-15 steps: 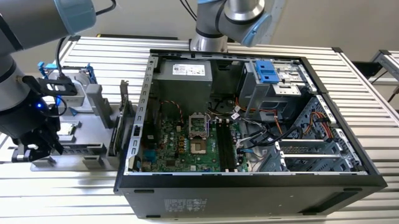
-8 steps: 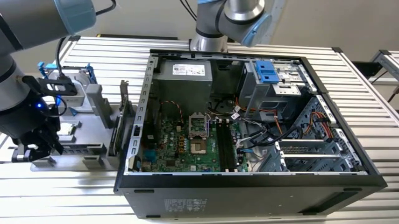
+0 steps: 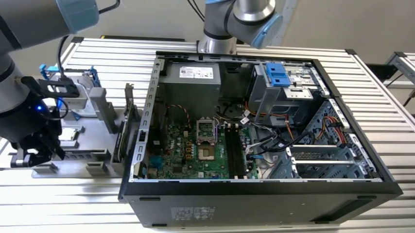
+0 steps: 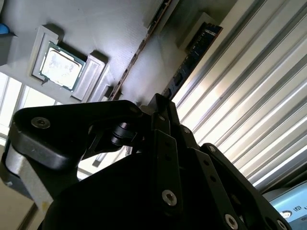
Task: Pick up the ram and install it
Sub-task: 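Pick up the ram and move it above insertion slot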
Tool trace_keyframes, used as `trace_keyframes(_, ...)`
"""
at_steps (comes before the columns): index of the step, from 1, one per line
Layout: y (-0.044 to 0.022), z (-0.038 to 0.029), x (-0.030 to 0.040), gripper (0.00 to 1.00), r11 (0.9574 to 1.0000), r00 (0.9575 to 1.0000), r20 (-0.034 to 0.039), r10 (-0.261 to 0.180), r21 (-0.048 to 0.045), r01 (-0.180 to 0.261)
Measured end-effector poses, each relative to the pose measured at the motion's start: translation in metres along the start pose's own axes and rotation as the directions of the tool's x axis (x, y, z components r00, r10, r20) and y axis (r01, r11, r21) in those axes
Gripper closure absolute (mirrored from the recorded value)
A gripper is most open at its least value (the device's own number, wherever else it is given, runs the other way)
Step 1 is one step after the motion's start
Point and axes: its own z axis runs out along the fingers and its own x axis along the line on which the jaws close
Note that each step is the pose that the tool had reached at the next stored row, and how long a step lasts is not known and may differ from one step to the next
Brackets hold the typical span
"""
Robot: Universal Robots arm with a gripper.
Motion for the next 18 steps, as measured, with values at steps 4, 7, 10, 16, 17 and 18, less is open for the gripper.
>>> trace_keyframes(4, 0.0001, -0.0037, -0.0001, 1.00, 1.0000, 1.0000, 0.0000, 0.000, 0.0000, 0.000)
trace_keyframes(7, 0.0001, -0.0057, -0.0002, 1.00, 1.0000, 1.0000, 0.0000, 0.000, 0.0000, 0.000)
trace_keyframes(10, 0.0001, -0.0071, -0.0003, 1.00, 1.0000, 1.0000, 0.0001, 0.000, 0.0001, 0.000)
trace_keyframes(16, 0.0002, -0.0113, -0.0004, 1.00, 1.0000, 1.0000, -0.0001, 0.000, 0.0000, 0.000)
trace_keyframes(17, 0.0002, -0.0122, -0.0004, 1.00, 1.0000, 1.0000, 0.0000, 0.000, 0.0000, 0.000)
trace_keyframes(18, 0.0002, -0.0132, -0.0005, 1.00, 1.0000, 1.0000, 0.0000, 0.000, 0.0000, 0.000)
